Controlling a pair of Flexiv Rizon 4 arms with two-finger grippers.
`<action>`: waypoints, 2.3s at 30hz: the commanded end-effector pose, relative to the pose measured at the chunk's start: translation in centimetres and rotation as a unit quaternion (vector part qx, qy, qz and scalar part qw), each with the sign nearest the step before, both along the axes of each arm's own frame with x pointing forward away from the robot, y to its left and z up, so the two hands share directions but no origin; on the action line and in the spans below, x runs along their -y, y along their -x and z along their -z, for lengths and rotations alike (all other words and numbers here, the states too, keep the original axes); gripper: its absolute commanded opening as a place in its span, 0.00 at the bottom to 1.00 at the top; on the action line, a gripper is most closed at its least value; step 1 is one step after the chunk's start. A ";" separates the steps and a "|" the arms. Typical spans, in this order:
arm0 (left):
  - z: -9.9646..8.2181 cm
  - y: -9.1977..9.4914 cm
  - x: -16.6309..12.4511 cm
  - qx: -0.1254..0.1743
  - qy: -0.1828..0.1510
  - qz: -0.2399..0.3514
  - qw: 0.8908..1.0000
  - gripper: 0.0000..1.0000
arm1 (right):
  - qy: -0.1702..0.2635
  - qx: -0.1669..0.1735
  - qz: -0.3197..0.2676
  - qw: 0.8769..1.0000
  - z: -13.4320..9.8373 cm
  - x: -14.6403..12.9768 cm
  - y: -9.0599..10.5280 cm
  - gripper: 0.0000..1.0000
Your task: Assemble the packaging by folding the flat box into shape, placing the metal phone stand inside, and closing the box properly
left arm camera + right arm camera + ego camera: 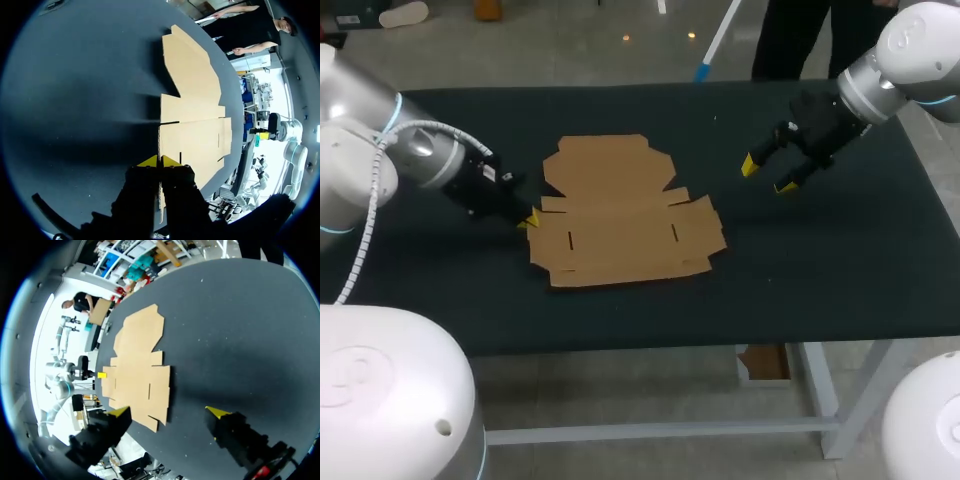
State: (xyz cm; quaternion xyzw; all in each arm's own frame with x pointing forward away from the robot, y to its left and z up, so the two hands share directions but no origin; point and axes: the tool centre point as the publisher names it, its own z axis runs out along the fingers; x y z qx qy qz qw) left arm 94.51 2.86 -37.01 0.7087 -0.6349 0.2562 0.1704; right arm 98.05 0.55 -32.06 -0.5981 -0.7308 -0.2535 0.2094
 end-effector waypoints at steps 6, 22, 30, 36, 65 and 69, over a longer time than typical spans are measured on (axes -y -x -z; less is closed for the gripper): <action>0.4 -0.5 1.1 0.001 -0.007 0.010 1.000 0.00 | 0.000 0.001 0.001 1.000 0.0 0.0 0.1 1.00; 0.9 -0.6 0.2 -0.010 -0.027 -0.005 1.000 1.00 | 0.000 0.001 0.001 1.000 0.0 0.0 0.1 1.00; 1.2 0.5 0.3 -0.008 -0.014 -0.008 1.000 0.92 | 0.000 0.001 0.001 1.000 0.0 0.0 0.1 1.00; 1.9 0.4 1.0 -0.014 -0.005 -0.002 1.000 0.42 | 0.000 0.001 0.001 1.000 0.0 0.0 0.1 1.00; 1.8 2.6 1.3 -0.005 0.003 0.057 0.998 0.00 | 0.000 0.001 0.001 1.000 0.0 0.0 0.1 1.00; 1.8 2.8 1.3 -0.004 0.000 0.063 0.998 0.00 | 0.000 0.001 0.001 1.000 0.0 0.0 0.1 1.00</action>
